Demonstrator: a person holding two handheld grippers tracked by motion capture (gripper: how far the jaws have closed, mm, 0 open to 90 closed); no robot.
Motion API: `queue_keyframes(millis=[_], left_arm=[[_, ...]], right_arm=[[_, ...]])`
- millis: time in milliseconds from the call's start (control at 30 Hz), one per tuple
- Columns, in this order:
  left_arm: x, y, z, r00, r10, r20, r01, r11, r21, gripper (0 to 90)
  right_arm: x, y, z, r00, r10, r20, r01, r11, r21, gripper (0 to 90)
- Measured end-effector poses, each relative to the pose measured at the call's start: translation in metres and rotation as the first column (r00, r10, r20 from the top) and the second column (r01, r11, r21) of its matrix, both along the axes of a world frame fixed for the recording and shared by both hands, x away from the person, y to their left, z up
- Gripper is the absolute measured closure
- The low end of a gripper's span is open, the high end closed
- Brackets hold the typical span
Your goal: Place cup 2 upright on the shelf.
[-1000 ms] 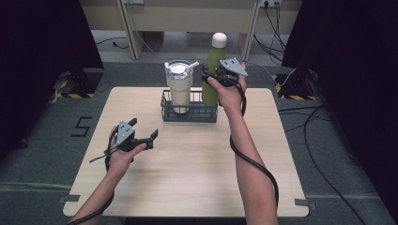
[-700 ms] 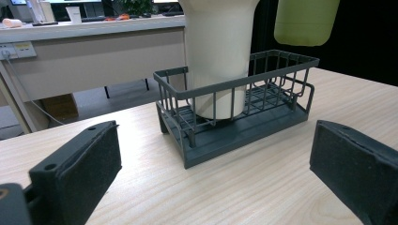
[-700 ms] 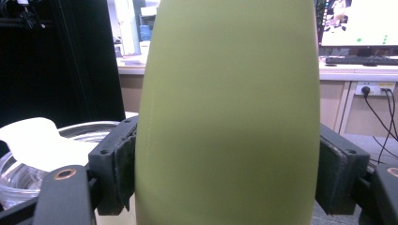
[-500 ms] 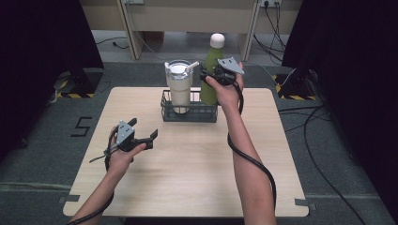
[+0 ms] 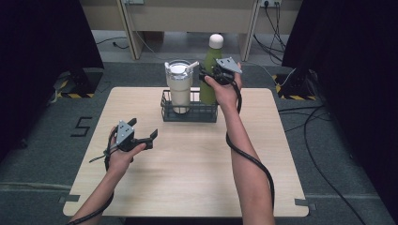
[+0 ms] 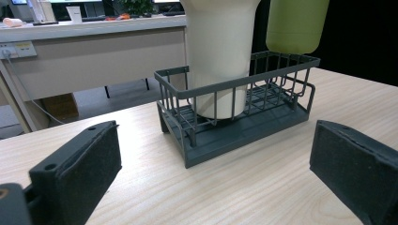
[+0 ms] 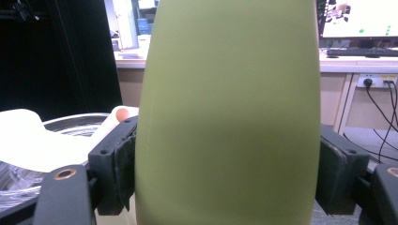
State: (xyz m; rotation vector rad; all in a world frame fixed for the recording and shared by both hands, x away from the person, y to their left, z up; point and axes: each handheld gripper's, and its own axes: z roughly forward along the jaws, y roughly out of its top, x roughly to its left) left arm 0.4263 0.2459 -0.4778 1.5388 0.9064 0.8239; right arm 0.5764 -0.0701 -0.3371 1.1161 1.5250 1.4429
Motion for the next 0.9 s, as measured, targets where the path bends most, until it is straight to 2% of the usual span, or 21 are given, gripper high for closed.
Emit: queue_keyframes(millis=[900], left_arm=[[0.000, 0.000, -0.002, 1.0000, 0.000, -0.007, 0.000, 1.0000, -0.002, 1.7]], right_arm=[[0.016, 0.003, -0.015, 0.9988, -0.025, -0.041, 0.025, 1.000, -0.019, 22.9]])
